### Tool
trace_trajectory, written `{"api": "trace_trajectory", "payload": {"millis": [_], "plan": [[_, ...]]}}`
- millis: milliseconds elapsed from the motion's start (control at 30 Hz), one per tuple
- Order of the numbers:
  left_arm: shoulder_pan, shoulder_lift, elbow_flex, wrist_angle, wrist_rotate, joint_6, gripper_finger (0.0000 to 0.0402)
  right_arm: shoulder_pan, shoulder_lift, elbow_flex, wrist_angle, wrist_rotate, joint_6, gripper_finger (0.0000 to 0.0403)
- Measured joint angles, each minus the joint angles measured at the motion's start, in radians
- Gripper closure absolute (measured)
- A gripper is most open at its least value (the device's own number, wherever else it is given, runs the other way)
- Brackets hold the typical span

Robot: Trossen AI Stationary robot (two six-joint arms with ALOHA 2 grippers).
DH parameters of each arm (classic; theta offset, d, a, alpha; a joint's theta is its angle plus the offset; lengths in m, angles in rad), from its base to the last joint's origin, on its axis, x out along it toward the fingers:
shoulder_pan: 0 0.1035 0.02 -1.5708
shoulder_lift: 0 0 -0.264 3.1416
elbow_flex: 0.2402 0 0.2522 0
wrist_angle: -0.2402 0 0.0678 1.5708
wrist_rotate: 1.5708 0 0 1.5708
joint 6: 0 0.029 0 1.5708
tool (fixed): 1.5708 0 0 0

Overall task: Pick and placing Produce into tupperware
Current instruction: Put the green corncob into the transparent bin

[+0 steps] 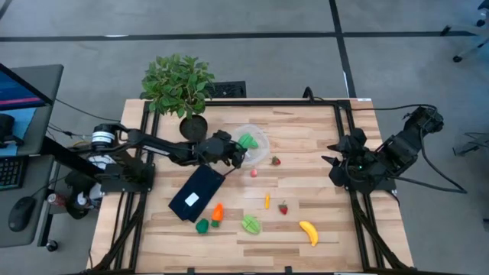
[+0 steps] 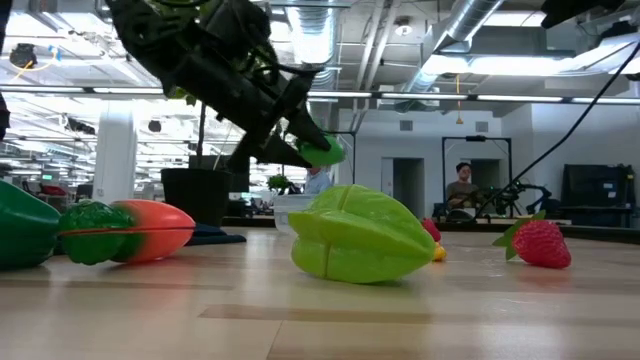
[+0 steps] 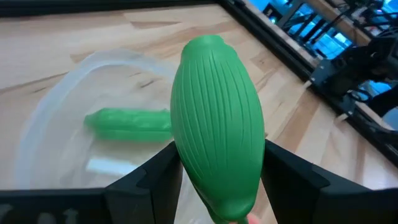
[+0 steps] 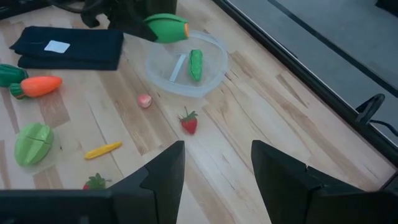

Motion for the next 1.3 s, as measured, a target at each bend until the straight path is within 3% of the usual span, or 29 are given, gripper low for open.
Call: {"api": "trace_trajectory", "payload": {"millis": [400,700,1300], "plan": [[0.089,0.006,0.083,-0.124,0.038,0.098,0.0217,0.000,0.000,0.000,0.001,-0.001,-0.001,0.0226],[0.093,0.006,0.111,-0.254,0.046,0.186,0.0217,0.000,0.000,0.000,0.001,0.002,-0.001,0.0226],[0.093,0.006,0.114,-0.272,0.047,0.285,0.0217,0.000,0.000,0.000,-0.003,0.025,-0.002,0.0226]]}}
